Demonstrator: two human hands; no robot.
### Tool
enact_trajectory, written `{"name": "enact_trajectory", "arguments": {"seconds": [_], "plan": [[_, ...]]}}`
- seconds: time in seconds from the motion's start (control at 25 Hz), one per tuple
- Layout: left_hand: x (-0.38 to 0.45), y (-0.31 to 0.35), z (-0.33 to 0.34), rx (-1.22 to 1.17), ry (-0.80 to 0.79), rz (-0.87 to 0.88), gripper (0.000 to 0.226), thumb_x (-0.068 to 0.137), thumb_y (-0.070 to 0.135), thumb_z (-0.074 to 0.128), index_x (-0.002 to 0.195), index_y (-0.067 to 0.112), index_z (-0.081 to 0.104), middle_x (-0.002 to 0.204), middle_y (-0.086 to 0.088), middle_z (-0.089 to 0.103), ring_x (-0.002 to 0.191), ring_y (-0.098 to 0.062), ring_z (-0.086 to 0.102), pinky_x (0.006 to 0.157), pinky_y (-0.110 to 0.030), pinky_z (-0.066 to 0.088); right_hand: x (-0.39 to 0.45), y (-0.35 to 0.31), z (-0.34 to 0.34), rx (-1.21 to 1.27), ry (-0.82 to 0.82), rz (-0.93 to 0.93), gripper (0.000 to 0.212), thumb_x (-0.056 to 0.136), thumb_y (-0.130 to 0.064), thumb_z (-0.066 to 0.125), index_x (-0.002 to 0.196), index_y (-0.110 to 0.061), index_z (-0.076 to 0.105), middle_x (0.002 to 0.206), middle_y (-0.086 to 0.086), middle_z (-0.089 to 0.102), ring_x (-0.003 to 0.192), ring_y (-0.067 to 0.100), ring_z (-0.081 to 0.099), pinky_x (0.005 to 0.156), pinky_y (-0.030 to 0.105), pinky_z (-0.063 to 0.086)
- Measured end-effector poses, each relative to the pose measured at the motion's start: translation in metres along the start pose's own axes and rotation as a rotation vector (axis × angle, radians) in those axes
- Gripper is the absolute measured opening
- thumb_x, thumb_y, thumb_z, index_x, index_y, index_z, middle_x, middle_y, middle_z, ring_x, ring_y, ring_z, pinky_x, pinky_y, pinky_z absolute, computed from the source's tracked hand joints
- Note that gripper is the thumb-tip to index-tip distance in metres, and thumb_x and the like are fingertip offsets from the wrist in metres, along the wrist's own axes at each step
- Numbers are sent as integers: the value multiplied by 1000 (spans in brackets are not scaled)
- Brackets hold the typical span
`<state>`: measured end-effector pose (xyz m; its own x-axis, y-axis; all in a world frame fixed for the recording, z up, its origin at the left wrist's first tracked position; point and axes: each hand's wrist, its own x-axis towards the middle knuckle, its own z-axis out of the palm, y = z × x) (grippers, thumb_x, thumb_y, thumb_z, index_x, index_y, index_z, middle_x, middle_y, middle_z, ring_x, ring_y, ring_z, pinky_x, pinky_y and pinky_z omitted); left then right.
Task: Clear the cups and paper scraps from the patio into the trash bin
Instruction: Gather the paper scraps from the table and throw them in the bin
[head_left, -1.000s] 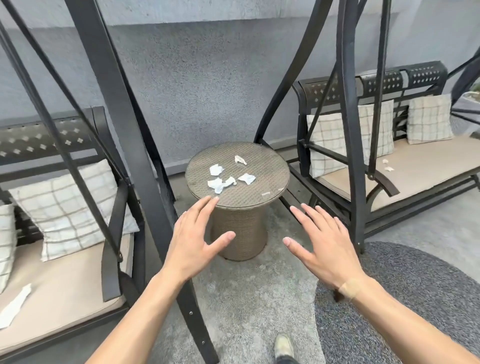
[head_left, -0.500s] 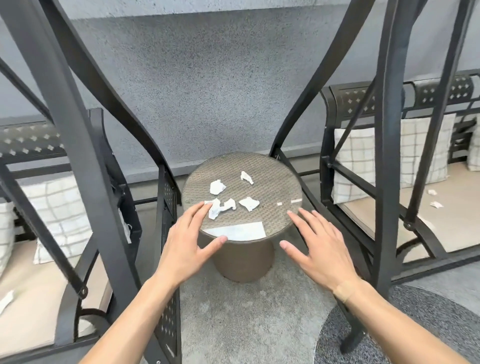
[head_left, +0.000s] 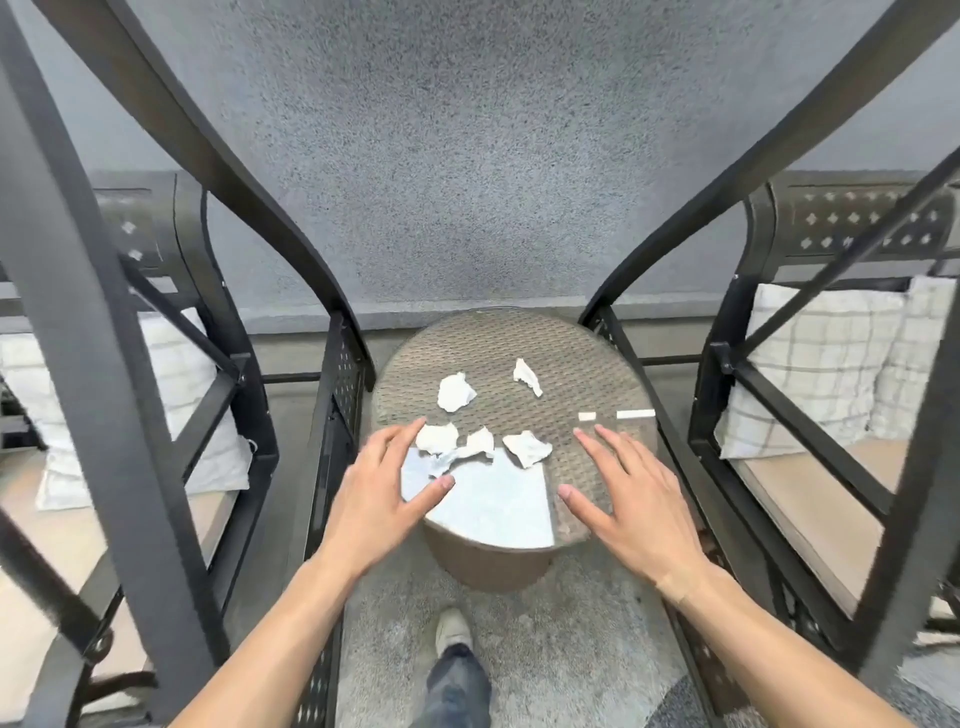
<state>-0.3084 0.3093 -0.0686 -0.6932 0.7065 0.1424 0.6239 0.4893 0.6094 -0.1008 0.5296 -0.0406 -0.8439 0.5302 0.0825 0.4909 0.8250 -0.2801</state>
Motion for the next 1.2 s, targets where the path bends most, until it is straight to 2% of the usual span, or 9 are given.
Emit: {"name": "enact_trajectory", "arguments": {"seconds": [0.12, 0.36, 0.52, 0.6, 0.76, 0.88, 0.96, 1.04, 1.2], "plan": [[46, -18, 15, 11, -38, -23, 73, 83, 75, 45, 146, 46, 23, 141, 9, 38, 124, -17, 49, 99, -44, 47, 55, 6, 12, 0, -40, 16, 70, 88, -74, 28, 149, -39, 22, 156, -9, 25, 145, 16, 20, 117, 44, 24], [111, -60, 44, 62, -197, -36, 68, 84, 58, 60, 144, 43, 31, 133, 9, 40, 117, -14, 50, 88, -39, 51, 125, 13, 51, 20, -92, 38, 61, 91, -62, 42, 144, -35, 31, 144, -10, 39, 131, 16, 40, 100, 43, 45], [130, -75, 73, 102, -390, -83, 65, 85, 44, 66, 141, 48, 33, 133, 13, 36, 100, -14, 58, 77, -38, 54, 150, 29, 81, 36, -178, 56, 57, 90, -52, 53, 141, -35, 36, 134, -6, 42, 113, 15, 54, 72, 34, 56], [137, -76, 92, 136, -462, -101, 59, 89, 42, 63, 141, 46, 35, 133, 11, 37, 92, -17, 59, 74, -38, 53, 165, 37, 97, 34, -254, 74, 56, 90, -48, 55, 140, -38, 34, 131, -6, 42, 98, 16, 59, 64, 35, 56], [148, -75, 129, 296, -568, -151, 59, 92, 39, 57, 144, 42, 31, 146, 2, 29, 115, -27, 54, 79, -42, 53, 190, 57, 133, 22, -427, 40, 59, 90, -42, 58, 143, -39, 31, 133, -2, 39, 102, 20, 56, 73, 37, 54], [155, -81, 152, 356, -567, -379, 67, 89, 53, 56, 146, 43, 24, 155, -5, 11, 128, -34, 43, 87, -48, 53, 200, 72, 159, -25, -521, 39, 59, 90, -45, 57, 142, -44, 30, 136, -1, 37, 111, 24, 52, 75, 36, 51], [162, -87, 165, 357, -565, -508, 70, 87, 63, 52, 147, 42, 22, 156, -6, 8, 128, -36, 42, 89, -49, 52, 207, 78, 174, -40, -570, 35, 57, 90, -45, 56, 142, -46, 31, 133, 0, 38, 109, 25, 53, 75, 36, 51], [167, -94, 177, 362, -537, -548, 67, 88, 65, 49, 145, 40, 25, 153, -6, 16, 124, -35, 47, 84, -47, 53, 215, 82, 188, -30, -597, 15, 54, 91, -41, 57, 140, -46, 35, 127, 1, 40, 107, 25, 53, 75, 37, 51], [170, -102, 196, 368, -430, -530, 51, 90, 57, 52, 133, 32, 41, 135, -3, 36, 111, -27, 54, 60, -35, 47, 221, 88, 210, -4, -611, -6, 45, 90, -32, 58, 133, -40, 46, 123, -1, 47, 108, 24, 54, 81, 38, 53]]}}
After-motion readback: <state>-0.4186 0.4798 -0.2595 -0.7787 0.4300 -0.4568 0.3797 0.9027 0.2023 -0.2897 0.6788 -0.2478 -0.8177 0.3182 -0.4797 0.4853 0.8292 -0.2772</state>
